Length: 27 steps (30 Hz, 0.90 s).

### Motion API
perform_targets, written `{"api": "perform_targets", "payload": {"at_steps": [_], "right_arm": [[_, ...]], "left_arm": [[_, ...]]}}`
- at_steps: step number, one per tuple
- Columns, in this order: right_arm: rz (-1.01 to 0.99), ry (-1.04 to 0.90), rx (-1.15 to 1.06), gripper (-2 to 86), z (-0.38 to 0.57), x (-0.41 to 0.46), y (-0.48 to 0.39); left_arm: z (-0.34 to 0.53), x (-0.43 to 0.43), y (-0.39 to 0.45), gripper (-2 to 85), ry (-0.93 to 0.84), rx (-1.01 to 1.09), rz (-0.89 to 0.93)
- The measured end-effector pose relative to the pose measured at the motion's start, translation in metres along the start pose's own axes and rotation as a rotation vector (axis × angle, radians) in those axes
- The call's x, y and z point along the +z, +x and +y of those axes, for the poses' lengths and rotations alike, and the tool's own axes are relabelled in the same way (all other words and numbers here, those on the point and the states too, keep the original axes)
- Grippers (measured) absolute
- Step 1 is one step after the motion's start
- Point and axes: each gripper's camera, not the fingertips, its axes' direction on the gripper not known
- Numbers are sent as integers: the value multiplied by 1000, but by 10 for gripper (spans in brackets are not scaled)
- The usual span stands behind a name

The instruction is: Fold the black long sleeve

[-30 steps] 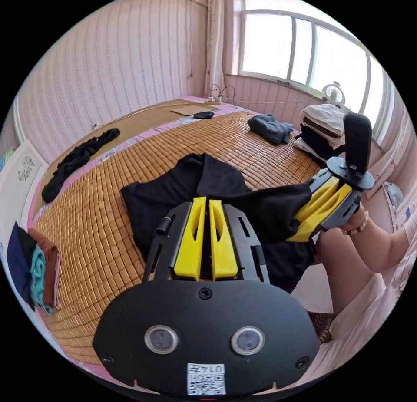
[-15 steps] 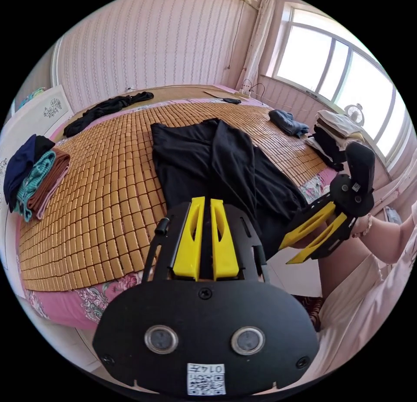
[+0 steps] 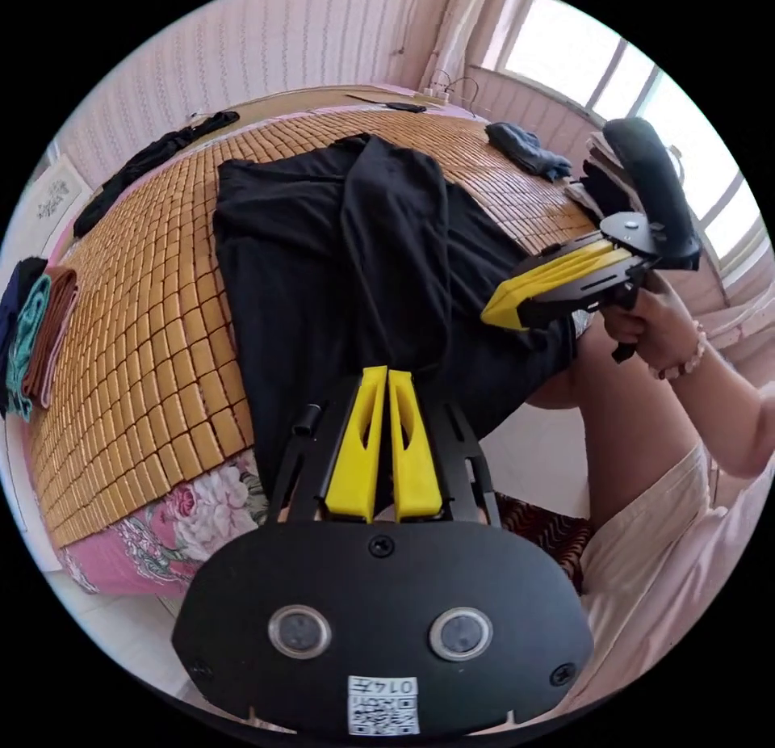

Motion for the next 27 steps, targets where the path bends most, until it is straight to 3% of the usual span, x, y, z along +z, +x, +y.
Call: {"api": "perform_targets", "payload": {"at_steps": [7,13,19,27], "right_arm": [[11,-51,10,13,-22,-12,26],[100,-56,43,73,-60,-50,79],[344,52,133,110,-148,-102,163],[342,196,429,158,-233,-110,273]], "left_arm": [[45,-44,-89,-9,93,-281,45],[53,-60,-137,1,105,-261,8],[-26,-65,-207,62,317,-234,24],[-158,8,-301,102,269,-409,236]]}}
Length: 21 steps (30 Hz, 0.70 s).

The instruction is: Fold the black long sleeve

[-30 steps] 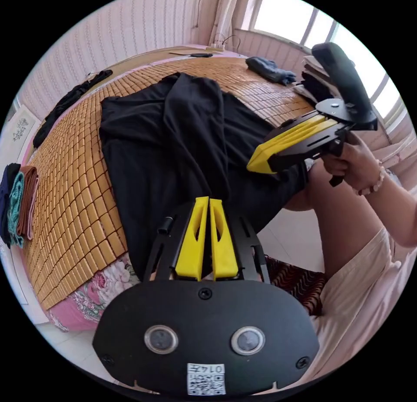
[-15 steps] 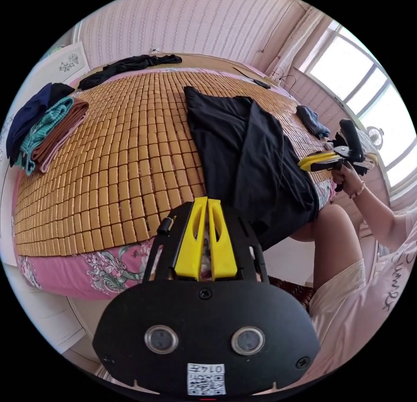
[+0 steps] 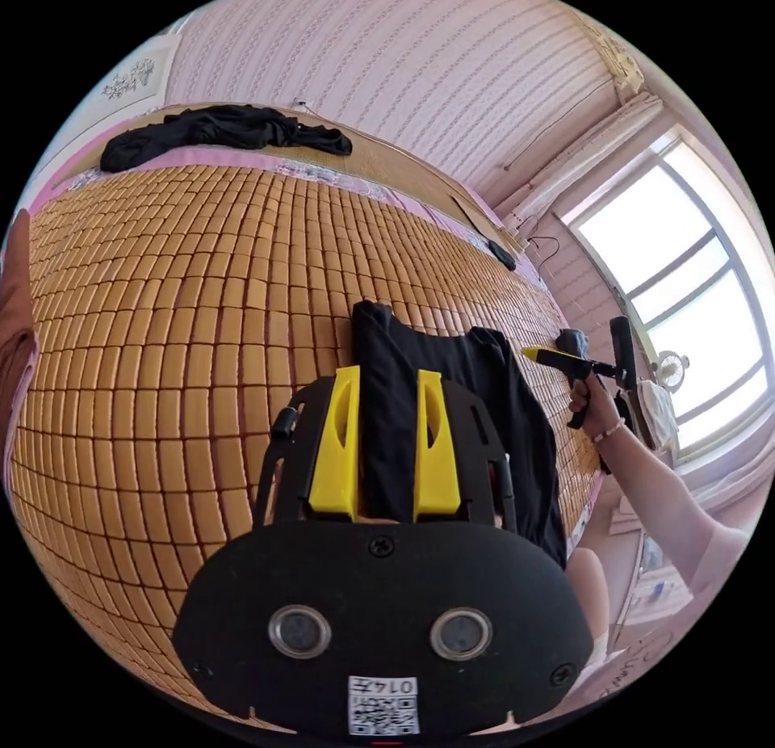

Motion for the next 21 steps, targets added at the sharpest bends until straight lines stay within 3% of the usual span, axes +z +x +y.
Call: {"api": "perform_targets", "payload": {"at_steps": [3,4,7,13,16,21], "right_arm": [[-46,-83,4,114,-19,25,3],[-65,-112,-13,60,-23,32,1],[-34,-97,-11,19,-28,32,0],[-1,45,23,8,-46,-19,16],[-75,102,3,7,-45,-53,15],[-183,165,-160,8,12,-114,-10]], "left_arm": [[-28,27,3,96,0,48,-59],[-34,38,8,84,-9,96,-90],[-47,68,19,28,-171,210,-154],[-62,26,39,-4,-15,237,-400],[-58,-12,45,-5,72,186,-332],[0,-92,69,-6,162,314,-179]]}}
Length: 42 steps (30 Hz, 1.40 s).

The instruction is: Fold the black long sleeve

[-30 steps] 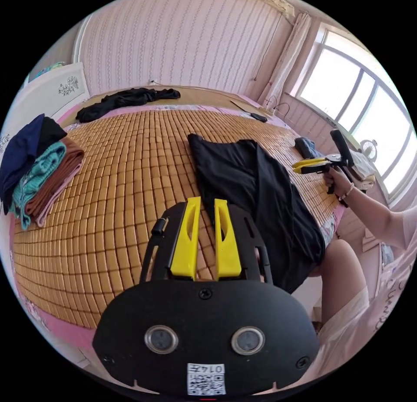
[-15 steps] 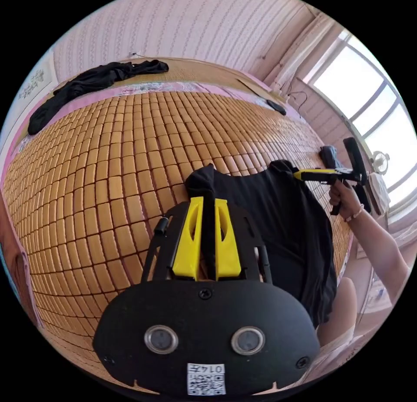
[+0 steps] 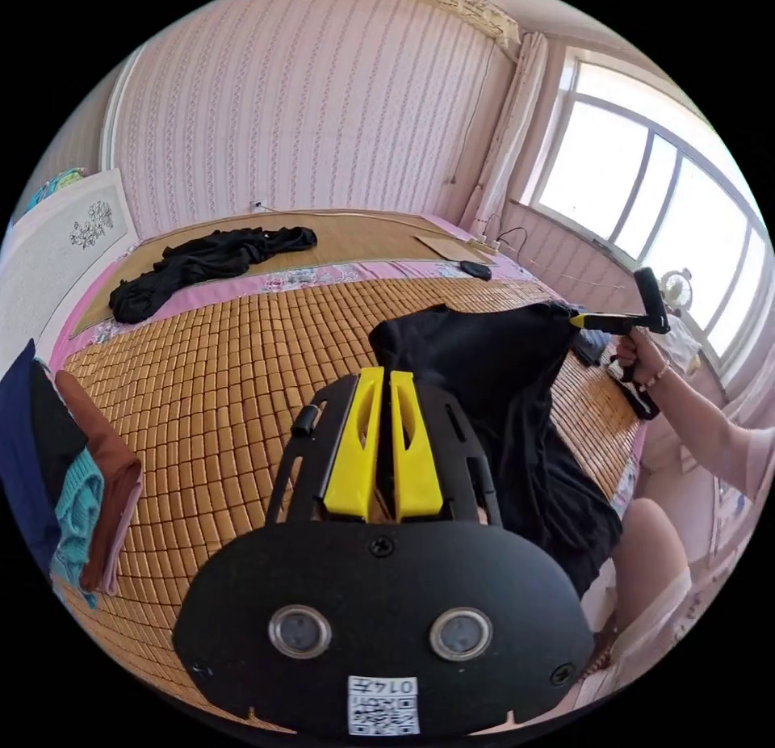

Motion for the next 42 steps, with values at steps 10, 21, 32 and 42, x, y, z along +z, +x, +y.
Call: {"api": "perform_targets", "payload": {"at_steps": [10,21,32,42], "right_arm": [[-165,-336,-1,26,226,-36,-82],[49,-393,47,28,266,5,-115],[268,-696,-310,-4,131,202,-208],[337,-806,-361,-5,99,218,-206]], "left_arm": [[226,-142,101,28,-191,60,181],[269,-167,193,41,-265,151,20],[280,-66,344,-10,-226,220,42],[302,-83,366,-10,-268,283,115]]}}
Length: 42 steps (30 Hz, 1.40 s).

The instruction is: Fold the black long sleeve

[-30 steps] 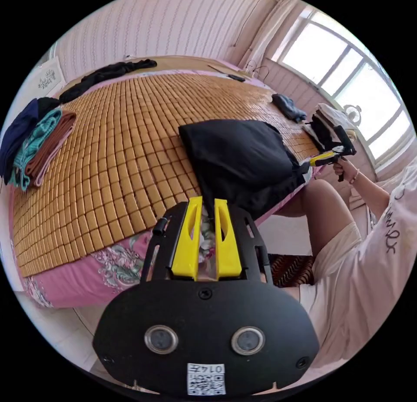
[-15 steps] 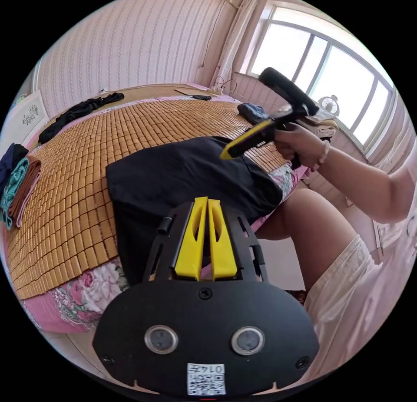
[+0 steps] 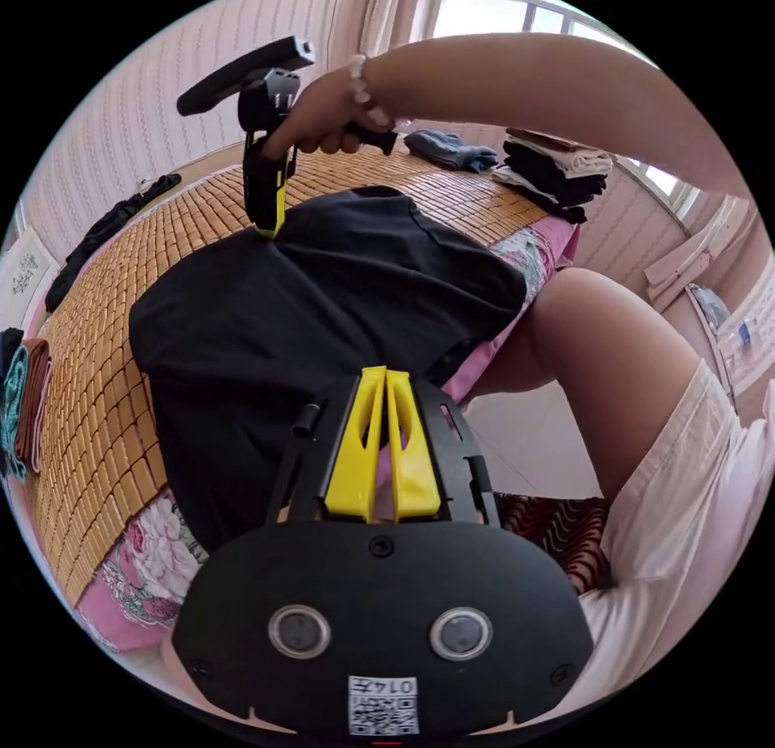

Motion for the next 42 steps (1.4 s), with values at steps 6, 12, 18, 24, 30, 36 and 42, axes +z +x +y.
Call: {"api": "perform_targets", "payload": {"at_steps": [6,12,18,24,30,36,42], "right_arm": [[-94,12,53,-3,11,21,20],[-227,377,240,11,158,-16,52],[-343,312,512,77,307,46,65],[-447,201,602,69,352,112,77],[-631,328,574,8,390,115,93],[-878,611,515,14,442,89,99],[-1024,845,755,115,511,114,127]], "left_arm": [[7,-2,17,-9,-19,17,71],[4,-35,49,21,114,142,51],[-20,-45,92,114,198,248,80],[-38,-27,144,139,120,318,96],[-63,-1,176,158,40,331,85],[-92,-8,191,35,-35,276,-3],[-84,-66,184,5,-55,235,39]]}}
